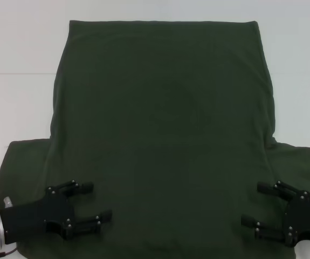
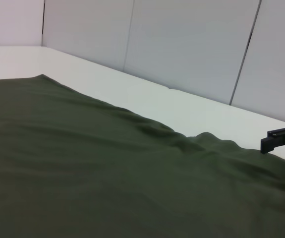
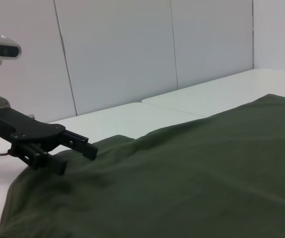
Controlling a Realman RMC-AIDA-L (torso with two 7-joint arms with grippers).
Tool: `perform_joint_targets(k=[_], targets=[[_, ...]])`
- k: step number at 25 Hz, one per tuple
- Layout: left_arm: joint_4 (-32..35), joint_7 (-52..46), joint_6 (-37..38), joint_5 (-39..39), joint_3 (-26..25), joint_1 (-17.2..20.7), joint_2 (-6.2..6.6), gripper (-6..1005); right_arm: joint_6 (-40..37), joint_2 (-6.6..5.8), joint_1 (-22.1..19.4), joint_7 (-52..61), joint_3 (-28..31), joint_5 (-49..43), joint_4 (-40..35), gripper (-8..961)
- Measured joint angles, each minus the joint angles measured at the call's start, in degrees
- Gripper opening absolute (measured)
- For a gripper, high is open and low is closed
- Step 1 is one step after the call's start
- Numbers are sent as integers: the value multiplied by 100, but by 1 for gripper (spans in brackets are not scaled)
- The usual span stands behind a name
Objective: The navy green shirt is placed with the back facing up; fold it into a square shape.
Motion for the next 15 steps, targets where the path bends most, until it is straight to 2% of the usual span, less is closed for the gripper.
perform_joint_targets(k=[15], targets=[[-18, -203, -19, -16, -18, -3, 14, 853, -5, 0, 22, 0, 34, 0, 1, 924]])
